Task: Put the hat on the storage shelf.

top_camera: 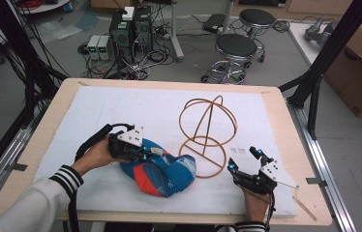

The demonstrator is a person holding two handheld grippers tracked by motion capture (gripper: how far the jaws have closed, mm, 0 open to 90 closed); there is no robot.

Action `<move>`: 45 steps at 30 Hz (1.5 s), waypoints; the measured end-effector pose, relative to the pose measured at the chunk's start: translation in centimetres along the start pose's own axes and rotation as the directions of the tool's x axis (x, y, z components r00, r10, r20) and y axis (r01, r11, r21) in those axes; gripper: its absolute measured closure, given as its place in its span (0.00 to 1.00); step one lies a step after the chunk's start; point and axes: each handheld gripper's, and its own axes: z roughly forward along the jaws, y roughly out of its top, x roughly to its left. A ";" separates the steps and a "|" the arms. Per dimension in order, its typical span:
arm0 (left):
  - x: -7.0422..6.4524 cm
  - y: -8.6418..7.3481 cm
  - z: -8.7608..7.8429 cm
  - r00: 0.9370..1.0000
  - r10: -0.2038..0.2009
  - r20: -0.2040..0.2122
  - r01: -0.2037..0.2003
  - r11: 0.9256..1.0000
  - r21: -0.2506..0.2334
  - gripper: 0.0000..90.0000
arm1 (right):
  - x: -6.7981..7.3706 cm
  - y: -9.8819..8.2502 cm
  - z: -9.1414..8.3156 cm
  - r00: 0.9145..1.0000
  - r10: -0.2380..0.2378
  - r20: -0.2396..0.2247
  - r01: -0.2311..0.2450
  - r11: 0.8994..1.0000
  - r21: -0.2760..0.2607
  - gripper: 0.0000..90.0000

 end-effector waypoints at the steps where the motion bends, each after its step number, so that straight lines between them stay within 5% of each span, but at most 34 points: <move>1: 0.0 -0.2 -0.3 1.000 -0.013 -0.008 0.013 1.000 -0.023 0.97 | 0.0 0.0 0.0 1.000 0.003 -0.001 -0.003 1.000 0.002 0.12; 7: -0.1 -1.2 -2.3 0.997 -0.067 -0.036 0.063 0.992 -0.109 0.98 | 0.0 0.0 0.0 1.000 0.002 -0.002 -0.002 1.000 0.002 0.12; 11: 0.2 -1.9 -3.9 0.988 -0.126 -0.084 0.111 0.979 -0.169 0.98 | 0.0 0.0 0.0 1.000 -0.001 0.000 0.001 1.000 0.003 0.12; 17: 0.7 -2.5 -5.9 0.968 -0.221 -0.121 0.176 0.937 -0.302 0.98 | 0.1 0.0 0.0 1.000 -0.002 0.000 0.002 1.000 0.003 0.12; 22: 0.8 -2.8 -6.8 0.950 -0.267 -0.164 0.195 0.914 -0.356 0.98 | 0.1 0.0 0.0 1.000 -0.003 0.001 0.003 1.000 0.003 0.12; 27: 1.0 -2.8 -7.8 0.930 -0.314 -0.193 0.199 0.867 -0.456 0.98 | 0.0 0.0 0.0 1.000 -0.006 0.000 0.006 1.000 0.001 0.12; 31: 1.0 -2.6 -8.3 0.917 -0.335 -0.216 0.193 0.848 -0.494 0.98 | 0.0 0.0 0.0 1.000 -0.007 0.000 0.007 1.000 0.001 0.12; 36: 1.2 -1.9 -9.0 0.907 -0.343 -0.244 0.181 0.840 -0.511 0.98 | 0.1 0.0 0.0 1.000 -0.003 0.001 0.003 1.000 0.001 0.12; 41: 1.6 -0.8 -10.2 0.895 -0.368 -0.252 0.165 0.798 -0.580 0.98 | 0.1 0.0 0.0 1.000 -0.006 0.001 0.006 1.000 0.002 0.12; 45: 1.9 0.2 -10.7 0.896 -0.369 -0.249 0.157 0.786 -0.598 0.98 | 0.1 0.0 0.0 1.000 -0.005 0.001 0.005 1.000 0.002 0.12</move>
